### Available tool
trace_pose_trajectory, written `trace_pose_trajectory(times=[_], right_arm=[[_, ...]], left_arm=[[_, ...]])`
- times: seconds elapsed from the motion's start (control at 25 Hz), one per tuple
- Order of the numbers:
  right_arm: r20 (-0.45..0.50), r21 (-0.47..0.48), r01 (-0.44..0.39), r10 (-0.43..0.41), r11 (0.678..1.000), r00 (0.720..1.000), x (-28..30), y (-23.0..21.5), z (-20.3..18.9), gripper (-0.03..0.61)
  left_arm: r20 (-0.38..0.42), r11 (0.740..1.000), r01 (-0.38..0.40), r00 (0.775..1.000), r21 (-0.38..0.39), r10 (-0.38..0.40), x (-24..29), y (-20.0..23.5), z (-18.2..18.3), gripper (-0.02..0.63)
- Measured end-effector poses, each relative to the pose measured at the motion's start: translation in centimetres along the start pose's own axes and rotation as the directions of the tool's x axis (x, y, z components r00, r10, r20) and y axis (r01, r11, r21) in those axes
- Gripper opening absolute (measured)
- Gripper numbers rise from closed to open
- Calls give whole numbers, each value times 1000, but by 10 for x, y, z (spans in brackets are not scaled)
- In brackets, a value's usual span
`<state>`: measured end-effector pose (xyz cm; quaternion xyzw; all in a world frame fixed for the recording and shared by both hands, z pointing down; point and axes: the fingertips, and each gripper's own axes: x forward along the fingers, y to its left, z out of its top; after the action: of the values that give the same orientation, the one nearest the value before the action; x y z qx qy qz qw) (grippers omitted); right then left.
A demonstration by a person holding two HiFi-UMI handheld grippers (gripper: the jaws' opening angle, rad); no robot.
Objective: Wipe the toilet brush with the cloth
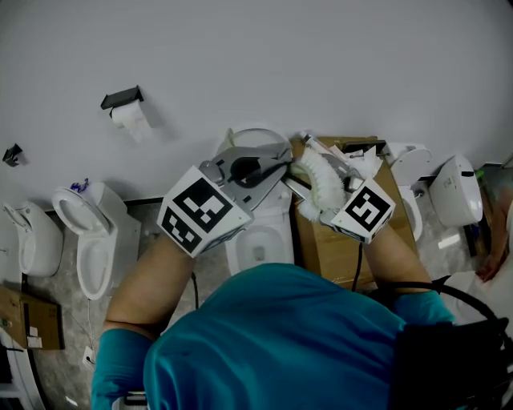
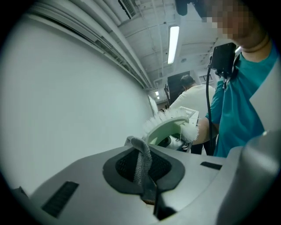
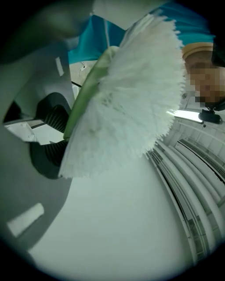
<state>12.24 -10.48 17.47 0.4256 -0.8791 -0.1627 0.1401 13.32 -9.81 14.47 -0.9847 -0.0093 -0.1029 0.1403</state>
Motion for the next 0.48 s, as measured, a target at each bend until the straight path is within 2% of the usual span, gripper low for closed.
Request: trace_pose_trajectory(times=[0.12,0.48], right_arm=[[8,13,1,-1,1000,1000,4,-2,1,54],[24,43,-10,9,999,1000,3,-1,0,53]], left_arm=[[-32,999,0,999,40,1,6,-1,-3,21],[-61,999,3,998,48,0,7,2,-11,21]])
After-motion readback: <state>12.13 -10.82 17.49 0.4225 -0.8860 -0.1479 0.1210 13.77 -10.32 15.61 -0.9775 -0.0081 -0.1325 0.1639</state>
